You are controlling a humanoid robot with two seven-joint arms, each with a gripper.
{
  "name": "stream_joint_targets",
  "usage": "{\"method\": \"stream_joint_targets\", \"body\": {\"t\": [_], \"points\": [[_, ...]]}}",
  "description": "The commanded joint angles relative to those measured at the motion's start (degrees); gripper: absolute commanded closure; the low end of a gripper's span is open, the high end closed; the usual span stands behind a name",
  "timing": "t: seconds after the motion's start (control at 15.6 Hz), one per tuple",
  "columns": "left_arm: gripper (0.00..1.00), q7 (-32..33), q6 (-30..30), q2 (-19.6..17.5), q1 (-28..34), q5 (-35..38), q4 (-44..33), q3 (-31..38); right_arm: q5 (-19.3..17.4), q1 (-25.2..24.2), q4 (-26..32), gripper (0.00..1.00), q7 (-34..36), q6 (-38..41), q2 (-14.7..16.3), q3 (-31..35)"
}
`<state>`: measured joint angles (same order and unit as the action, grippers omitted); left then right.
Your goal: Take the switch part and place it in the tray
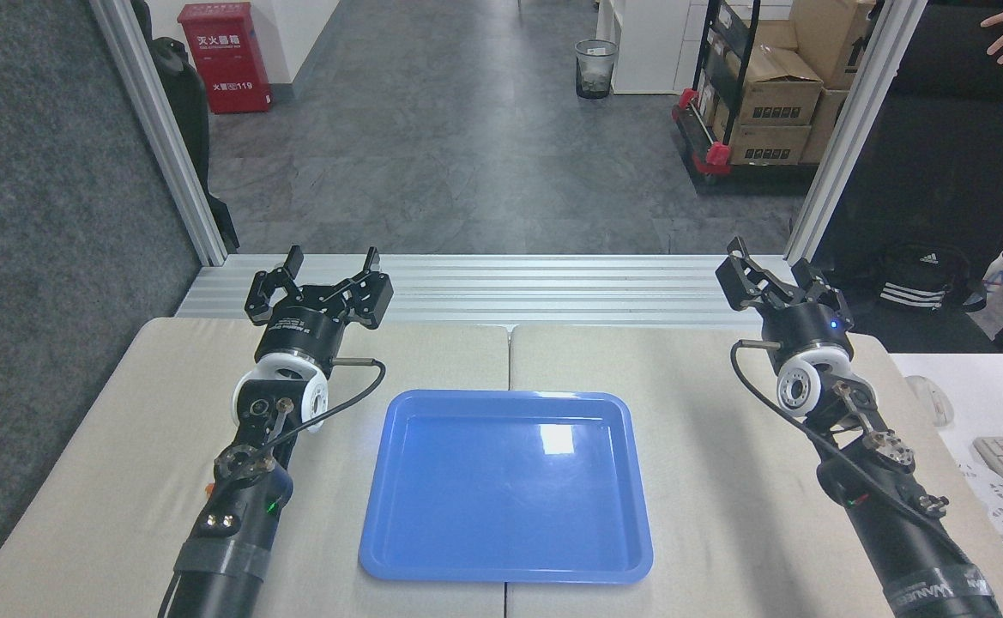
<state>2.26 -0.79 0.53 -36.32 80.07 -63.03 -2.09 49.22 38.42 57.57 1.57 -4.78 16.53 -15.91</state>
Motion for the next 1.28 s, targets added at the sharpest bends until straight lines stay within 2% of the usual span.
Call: {"method": "stream_joint_targets", "body": {"t": [0.0,1.22], "points": [[0.0,-0.5,0.2,0.0,0.0,0.2,0.1,0.1,0.0,0.0,0.0,0.01,0.0,-0.1,0.0,0.0],[0.0,-0.9,-0.3,-2.0,1.2,0.2,-0.5,-0.1,0.0,0.0,0.0,0.01,0.0,-0.1,0.0,0.0]]}}
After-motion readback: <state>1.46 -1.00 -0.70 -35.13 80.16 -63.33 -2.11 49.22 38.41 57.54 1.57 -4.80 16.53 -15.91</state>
